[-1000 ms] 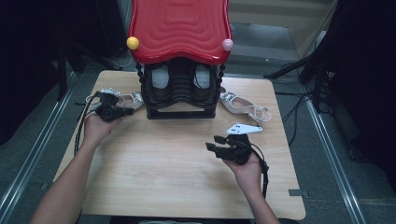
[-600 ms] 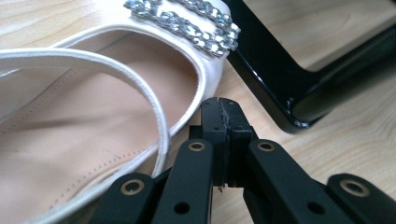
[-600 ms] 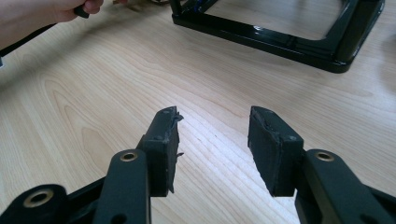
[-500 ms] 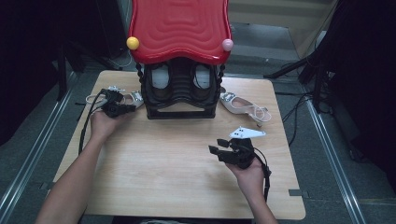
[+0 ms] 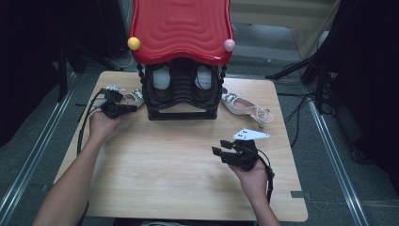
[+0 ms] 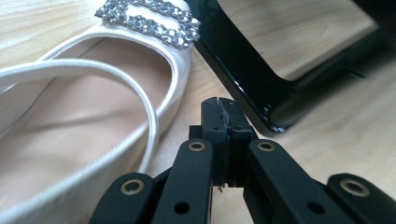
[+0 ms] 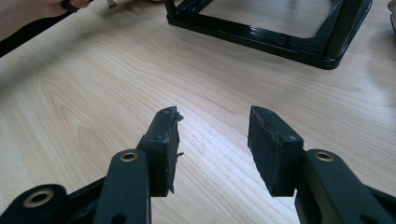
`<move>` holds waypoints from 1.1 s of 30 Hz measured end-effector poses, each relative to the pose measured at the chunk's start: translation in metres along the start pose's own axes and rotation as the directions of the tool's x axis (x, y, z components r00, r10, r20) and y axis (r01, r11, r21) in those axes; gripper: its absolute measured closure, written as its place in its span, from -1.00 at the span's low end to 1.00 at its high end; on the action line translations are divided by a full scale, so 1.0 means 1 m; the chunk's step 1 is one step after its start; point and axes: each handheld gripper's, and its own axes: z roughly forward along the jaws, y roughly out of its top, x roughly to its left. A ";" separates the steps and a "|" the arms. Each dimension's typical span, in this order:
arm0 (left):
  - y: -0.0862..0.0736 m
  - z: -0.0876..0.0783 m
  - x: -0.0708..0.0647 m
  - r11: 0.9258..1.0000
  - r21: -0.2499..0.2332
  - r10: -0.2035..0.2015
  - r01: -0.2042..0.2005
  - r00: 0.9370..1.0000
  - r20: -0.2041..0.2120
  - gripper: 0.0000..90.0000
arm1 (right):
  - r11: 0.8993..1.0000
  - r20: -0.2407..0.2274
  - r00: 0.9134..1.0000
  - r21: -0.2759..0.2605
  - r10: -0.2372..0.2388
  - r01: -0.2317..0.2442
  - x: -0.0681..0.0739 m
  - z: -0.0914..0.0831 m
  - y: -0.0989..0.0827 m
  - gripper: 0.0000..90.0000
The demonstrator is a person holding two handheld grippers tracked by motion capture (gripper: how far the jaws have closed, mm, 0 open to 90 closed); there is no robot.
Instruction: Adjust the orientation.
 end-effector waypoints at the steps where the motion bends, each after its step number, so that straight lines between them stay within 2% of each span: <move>1: -0.001 -0.005 0.000 1.000 -0.004 -0.006 0.006 1.000 0.011 1.00 | 1.000 -0.001 1.000 0.000 0.002 -0.002 0.000 0.000 0.000 0.21; 5: -0.005 -0.019 -0.003 1.000 -0.005 0.005 -0.005 1.000 0.023 1.00 | 1.000 -0.005 1.000 0.000 -0.001 0.001 -0.003 0.003 0.002 0.21; 10: -0.011 -0.037 -0.003 0.999 -0.029 -0.012 0.013 1.000 0.029 1.00 | 1.000 -0.007 1.000 0.005 -0.007 0.007 -0.004 0.006 0.005 0.21; 16: -0.021 -0.053 0.002 0.999 -0.026 -0.025 0.025 0.999 0.021 1.00 | 1.000 -0.009 1.000 0.011 -0.013 0.013 -0.008 0.012 0.007 0.20; 19: -0.026 -0.061 0.006 0.999 -0.029 -0.035 0.036 0.999 0.007 1.00 | 1.000 -0.007 1.000 0.001 -0.023 0.023 -0.010 0.014 0.009 0.15; 22: -0.029 -0.069 0.010 0.998 -0.035 -0.043 0.044 0.999 0.003 1.00 | 1.000 -0.002 1.000 0.009 -0.017 0.017 -0.012 0.015 0.012 0.02; 28: -0.038 -0.079 0.020 0.997 -0.045 -0.063 0.063 0.998 0.006 1.00 | 1.000 -0.011 1.000 0.007 0.019 -0.018 -0.017 0.017 0.014 -0.11; 29: -0.039 -0.080 0.021 0.996 -0.045 -0.072 0.072 0.997 0.012 1.00 | 1.000 -0.011 1.000 0.006 0.018 -0.018 -0.018 0.018 0.014 -0.11; 33: -0.046 -0.083 0.025 0.997 -0.035 -0.070 0.070 0.998 0.005 1.00 | 1.000 -0.005 1.000 0.003 0.003 -0.003 -0.016 0.019 0.015 -0.11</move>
